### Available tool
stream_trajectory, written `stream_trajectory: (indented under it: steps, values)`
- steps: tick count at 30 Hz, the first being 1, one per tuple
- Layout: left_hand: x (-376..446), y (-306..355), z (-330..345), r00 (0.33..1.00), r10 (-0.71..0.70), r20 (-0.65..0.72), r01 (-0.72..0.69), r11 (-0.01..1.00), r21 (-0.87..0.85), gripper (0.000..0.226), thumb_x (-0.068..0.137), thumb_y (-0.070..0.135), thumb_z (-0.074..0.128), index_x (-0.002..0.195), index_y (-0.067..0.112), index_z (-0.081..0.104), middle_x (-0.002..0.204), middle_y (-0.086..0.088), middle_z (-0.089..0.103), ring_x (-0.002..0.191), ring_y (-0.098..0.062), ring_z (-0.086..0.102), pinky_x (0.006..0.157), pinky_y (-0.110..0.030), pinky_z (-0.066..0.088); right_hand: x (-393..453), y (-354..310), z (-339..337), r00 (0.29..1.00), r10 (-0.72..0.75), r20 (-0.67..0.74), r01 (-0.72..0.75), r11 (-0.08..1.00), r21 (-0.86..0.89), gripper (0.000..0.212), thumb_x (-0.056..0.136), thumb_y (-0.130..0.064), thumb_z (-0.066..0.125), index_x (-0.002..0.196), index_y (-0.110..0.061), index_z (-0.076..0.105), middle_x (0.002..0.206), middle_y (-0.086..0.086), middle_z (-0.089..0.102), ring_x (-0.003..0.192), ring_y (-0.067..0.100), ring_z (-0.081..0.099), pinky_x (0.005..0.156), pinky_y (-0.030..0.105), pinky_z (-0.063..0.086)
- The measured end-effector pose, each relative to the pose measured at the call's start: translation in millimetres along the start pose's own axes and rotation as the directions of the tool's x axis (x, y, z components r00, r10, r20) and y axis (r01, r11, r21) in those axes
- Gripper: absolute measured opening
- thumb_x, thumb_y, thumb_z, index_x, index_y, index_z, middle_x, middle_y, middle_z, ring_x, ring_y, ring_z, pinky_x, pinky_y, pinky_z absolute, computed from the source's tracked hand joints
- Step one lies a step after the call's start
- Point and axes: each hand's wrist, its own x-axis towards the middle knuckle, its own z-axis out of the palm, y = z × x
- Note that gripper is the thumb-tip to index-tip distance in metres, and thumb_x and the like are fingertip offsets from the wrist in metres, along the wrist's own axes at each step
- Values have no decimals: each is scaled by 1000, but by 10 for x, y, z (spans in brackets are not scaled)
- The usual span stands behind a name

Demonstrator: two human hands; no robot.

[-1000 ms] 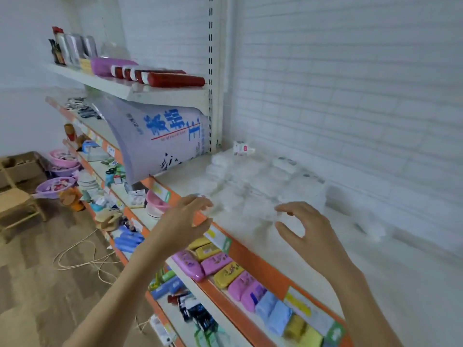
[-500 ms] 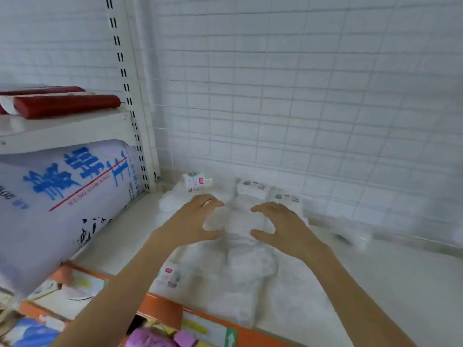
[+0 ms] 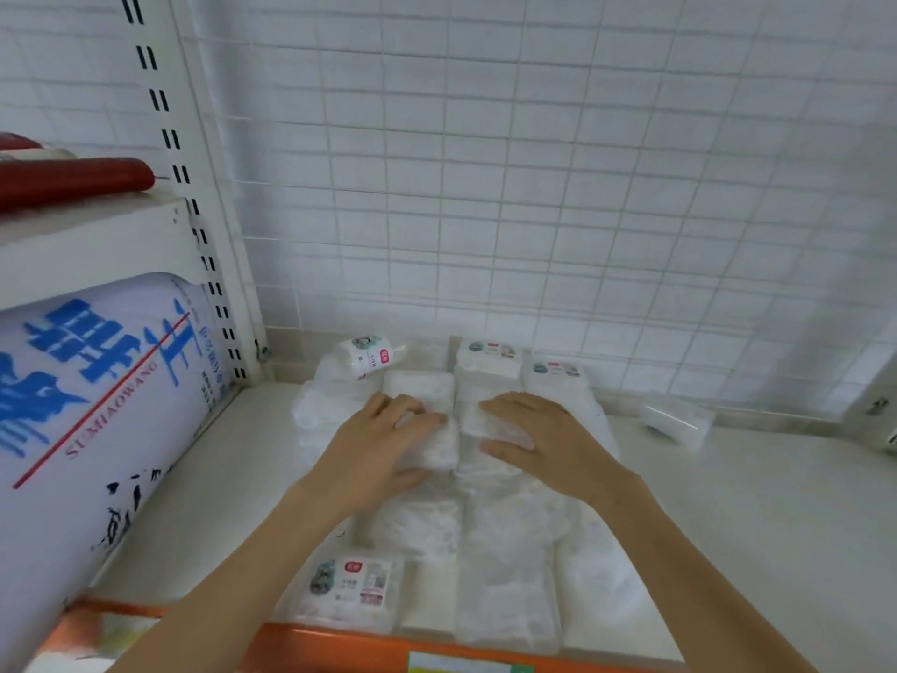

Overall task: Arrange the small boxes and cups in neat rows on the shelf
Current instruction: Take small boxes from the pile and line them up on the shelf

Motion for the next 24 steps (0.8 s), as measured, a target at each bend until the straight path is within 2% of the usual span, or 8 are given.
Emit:
stream_trajectory:
  steps: [4,9,13,15,17,19,21,24]
  values:
    - [20,9,-94,989,-115,90,132,965,-225,54,76,51,64,123,32,46,118,15,50,102,-10,46,80,-23,43,32,-20,-54,989,118,-93,-89,960,266,35,90,-39,55,123,-27,50,114,-11,55,111,3,49,84,1,33]
    - [168,7,-201,954,-257,154,299,800,-519,46,66,74,51,91,35,53,98,18,60,102,0,56,84,-32,51,126,-34,-119,986,127,-104,-71,901,427,23,90,-32,57,107,-44,47,101,-11,55,91,11,60,81,21,49]
    - [209,1,-212,925,-331,187,377,733,-567,44,70,66,55,98,32,54,98,17,60,98,-7,61,85,-36,52,162,-41,-118,987,145,-64,-101,885,454,17,91,-31,55,100,-44,49,101,-4,60,88,12,63,77,24,52]
    - [219,-13,-218,923,-343,171,380,756,-533,39,76,57,56,103,29,51,99,12,57,97,-10,59,85,-35,51,180,-44,-90,988,151,-35,-124,906,404,17,92,-29,54,108,-34,54,104,-4,59,89,11,61,80,25,51]
    - [227,-35,-208,930,-352,103,359,820,-445,34,82,49,58,106,26,49,101,6,55,96,-10,54,84,-32,49,213,-39,-50,990,117,-79,-95,966,242,24,93,-28,52,116,-24,55,111,-7,51,92,7,53,85,22,46]
    - [226,-47,-199,940,-341,17,324,874,-361,35,84,51,54,102,22,51,98,4,55,91,-11,53,79,-31,50,235,-38,-15,988,66,-140,-56,996,75,30,93,-31,51,121,-22,54,116,-6,44,96,8,50,83,21,44]
    - [202,-63,-204,952,-307,-15,292,918,-267,50,82,62,41,101,18,56,100,3,57,93,-15,55,78,-30,50,240,-49,17,984,51,-173,-55,998,-19,31,92,-31,52,120,-19,54,117,-2,47,101,14,53,80,27,48]
    - [130,-99,-200,975,-219,33,221,972,-84,78,74,78,26,116,20,58,114,3,51,109,-16,47,93,-27,35,205,-69,71,982,5,-188,-30,992,-126,38,90,-41,48,114,-14,60,109,3,56,95,23,58,75,31,48]
